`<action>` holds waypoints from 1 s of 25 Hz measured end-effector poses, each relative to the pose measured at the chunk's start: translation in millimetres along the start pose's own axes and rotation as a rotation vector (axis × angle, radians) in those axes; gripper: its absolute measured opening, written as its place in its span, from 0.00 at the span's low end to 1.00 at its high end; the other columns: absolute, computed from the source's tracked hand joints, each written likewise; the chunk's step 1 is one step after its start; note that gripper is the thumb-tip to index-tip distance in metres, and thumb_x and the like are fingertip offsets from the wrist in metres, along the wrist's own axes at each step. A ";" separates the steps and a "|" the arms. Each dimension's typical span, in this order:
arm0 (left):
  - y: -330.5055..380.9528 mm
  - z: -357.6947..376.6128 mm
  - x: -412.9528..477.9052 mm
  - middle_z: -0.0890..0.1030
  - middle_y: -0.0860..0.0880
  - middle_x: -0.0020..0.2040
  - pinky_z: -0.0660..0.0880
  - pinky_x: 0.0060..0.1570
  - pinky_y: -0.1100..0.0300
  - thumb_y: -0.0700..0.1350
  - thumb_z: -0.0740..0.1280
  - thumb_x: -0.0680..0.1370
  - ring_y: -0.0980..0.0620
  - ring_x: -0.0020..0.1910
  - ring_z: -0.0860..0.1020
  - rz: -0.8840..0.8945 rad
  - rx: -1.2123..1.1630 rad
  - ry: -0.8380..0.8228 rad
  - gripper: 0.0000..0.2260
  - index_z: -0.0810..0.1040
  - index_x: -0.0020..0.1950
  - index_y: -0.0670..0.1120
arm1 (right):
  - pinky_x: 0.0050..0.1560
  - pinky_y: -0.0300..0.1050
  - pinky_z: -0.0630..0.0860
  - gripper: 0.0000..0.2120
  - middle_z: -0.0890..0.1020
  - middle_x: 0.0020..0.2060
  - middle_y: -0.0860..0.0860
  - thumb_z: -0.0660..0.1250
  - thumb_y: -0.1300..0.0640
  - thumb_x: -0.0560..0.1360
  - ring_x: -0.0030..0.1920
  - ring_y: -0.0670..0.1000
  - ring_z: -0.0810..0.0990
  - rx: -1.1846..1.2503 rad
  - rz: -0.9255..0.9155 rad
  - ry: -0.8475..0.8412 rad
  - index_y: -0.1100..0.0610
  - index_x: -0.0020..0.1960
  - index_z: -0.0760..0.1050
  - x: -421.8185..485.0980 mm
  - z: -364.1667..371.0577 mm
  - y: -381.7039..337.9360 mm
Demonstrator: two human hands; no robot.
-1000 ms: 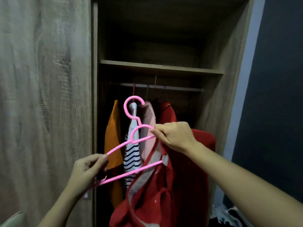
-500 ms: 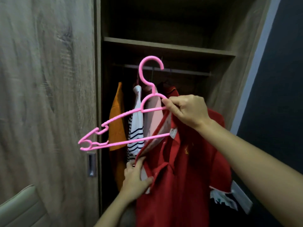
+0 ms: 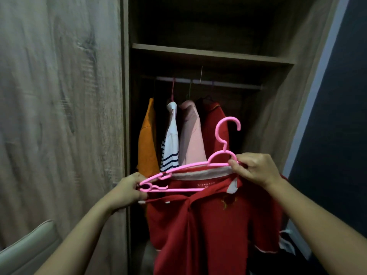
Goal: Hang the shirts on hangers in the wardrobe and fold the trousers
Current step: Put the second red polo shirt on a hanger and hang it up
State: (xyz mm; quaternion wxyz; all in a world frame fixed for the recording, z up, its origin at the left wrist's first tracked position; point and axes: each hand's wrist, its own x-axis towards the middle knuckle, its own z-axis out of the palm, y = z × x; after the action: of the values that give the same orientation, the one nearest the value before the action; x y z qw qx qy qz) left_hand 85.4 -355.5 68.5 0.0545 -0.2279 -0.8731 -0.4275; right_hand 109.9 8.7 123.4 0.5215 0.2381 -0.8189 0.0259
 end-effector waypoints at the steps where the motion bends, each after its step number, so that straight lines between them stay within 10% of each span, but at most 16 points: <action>1: 3.5 -6.1 -0.3 0.74 0.48 0.41 0.69 0.34 0.72 0.27 0.70 0.66 0.61 0.34 0.75 0.014 -0.015 -0.030 0.18 0.80 0.34 0.52 | 0.24 0.41 0.72 0.29 0.81 0.28 0.48 0.50 0.38 0.78 0.29 0.48 0.80 0.016 0.009 -0.001 0.53 0.34 0.81 1.0 -0.4 -0.9; 8: 12.8 -36.3 -9.2 0.77 0.48 0.47 0.70 0.34 0.76 0.23 0.60 0.69 0.66 0.39 0.77 0.000 -0.100 0.023 0.25 0.84 0.49 0.49 | 0.19 0.41 0.68 0.29 0.75 0.23 0.49 0.49 0.39 0.79 0.24 0.51 0.76 -0.017 -0.118 -0.109 0.55 0.28 0.72 -1.7 9.7 -5.1; 15: 38.1 -2.4 -10.7 0.73 0.54 0.35 0.70 0.36 0.60 0.38 0.59 0.64 0.47 0.38 0.78 0.122 0.332 0.820 0.17 0.85 0.45 0.43 | 0.35 0.44 0.72 0.21 0.83 0.39 0.47 0.53 0.34 0.74 0.43 0.52 0.82 0.014 0.362 -0.219 0.48 0.41 0.76 18.2 25.4 -73.7; 21: 38.0 42.5 -22.7 0.77 0.46 0.53 0.72 0.53 0.61 0.47 0.58 0.78 0.50 0.51 0.77 0.560 0.441 0.611 0.16 0.75 0.63 0.43 | 0.38 0.41 0.72 0.20 0.83 0.40 0.40 0.55 0.30 0.70 0.43 0.45 0.82 0.145 0.495 -0.148 0.42 0.45 0.77 37.0 22.3 -92.6; 25: 35.0 -4.1 -18.7 0.76 0.47 0.58 0.69 0.54 0.52 0.63 0.58 0.75 0.49 0.56 0.73 0.314 0.451 0.726 0.25 0.75 0.63 0.48 | 0.38 0.27 0.68 0.19 0.82 0.39 0.36 0.57 0.31 0.69 0.42 0.37 0.79 0.251 0.452 -0.075 0.42 0.45 0.77 36.6 17.5 -83.8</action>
State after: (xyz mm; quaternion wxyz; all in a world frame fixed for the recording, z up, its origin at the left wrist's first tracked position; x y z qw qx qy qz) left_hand 117.2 -346.7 91.0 0.4696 -0.1753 -0.8235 -0.2655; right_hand 117.6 -83.9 129.9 0.4380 0.1126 -0.8605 0.2344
